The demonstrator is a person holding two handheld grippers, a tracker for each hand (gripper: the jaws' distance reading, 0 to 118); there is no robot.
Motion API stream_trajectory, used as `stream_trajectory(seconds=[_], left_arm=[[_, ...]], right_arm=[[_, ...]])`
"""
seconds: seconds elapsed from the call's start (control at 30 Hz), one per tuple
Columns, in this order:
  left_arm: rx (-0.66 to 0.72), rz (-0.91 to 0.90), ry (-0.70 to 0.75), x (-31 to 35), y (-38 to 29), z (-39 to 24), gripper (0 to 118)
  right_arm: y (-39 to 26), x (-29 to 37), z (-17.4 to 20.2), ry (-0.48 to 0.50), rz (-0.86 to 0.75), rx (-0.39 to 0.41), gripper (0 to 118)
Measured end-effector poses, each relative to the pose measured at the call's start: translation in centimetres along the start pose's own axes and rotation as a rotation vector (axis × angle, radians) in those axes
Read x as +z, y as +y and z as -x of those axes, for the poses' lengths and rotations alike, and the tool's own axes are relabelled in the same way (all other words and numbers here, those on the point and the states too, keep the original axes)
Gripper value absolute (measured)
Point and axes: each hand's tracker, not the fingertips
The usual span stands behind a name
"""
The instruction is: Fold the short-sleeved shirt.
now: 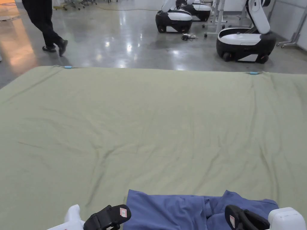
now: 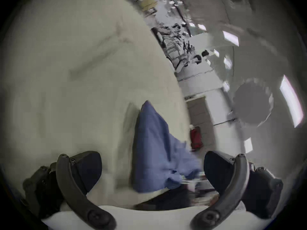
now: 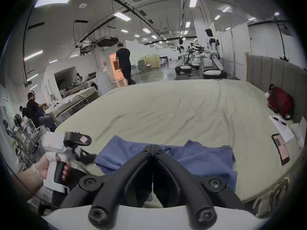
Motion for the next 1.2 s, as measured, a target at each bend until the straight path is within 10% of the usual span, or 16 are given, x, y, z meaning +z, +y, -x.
stream_trajectory(seconds=[0.1,0.27,0.3,0.37,0.4,0.6,0.8,1.2], left_arm=[[0.123,0.084,-0.250,-2.6,0.6,0.6,118],[-0.005,0.160,-0.142,-6.8,-1.0,-1.4,103],[0.002,0.146,-0.105,-7.1,-1.2,-1.4,88],[0.064,0.140,0.022,-8.0,-1.5,-0.2,19],[0.100,0.107,-0.008,-7.6,-1.5,0.9,16],[0.012,-0.179,0.053,-0.9,0.9,-1.2,13],[-0.549,-0.259,0.492,3.4,1.5,-8.5,13],[-1.279,0.093,0.793,-18.0,-13.4,-15.0,34]], right_arm=[[1.1,0.6,0.4,-0.011,-0.041,-0.007,4],[2.2,1.5,0.6,-0.041,-0.065,0.005,4],[2.2,1.7,0.6,-0.046,-0.066,0.007,4],[2.3,2.0,0.6,-0.065,-0.078,0.013,4],[2.4,2.2,0.5,-0.070,-0.081,0.010,4],[2.2,4.0,-0.8,-0.094,-0.094,-0.004,4],[0.4,4.8,-2.5,-0.090,-0.095,-0.021,4],[-1.5,6.9,-6.1,-0.031,-0.087,-0.121,4]])
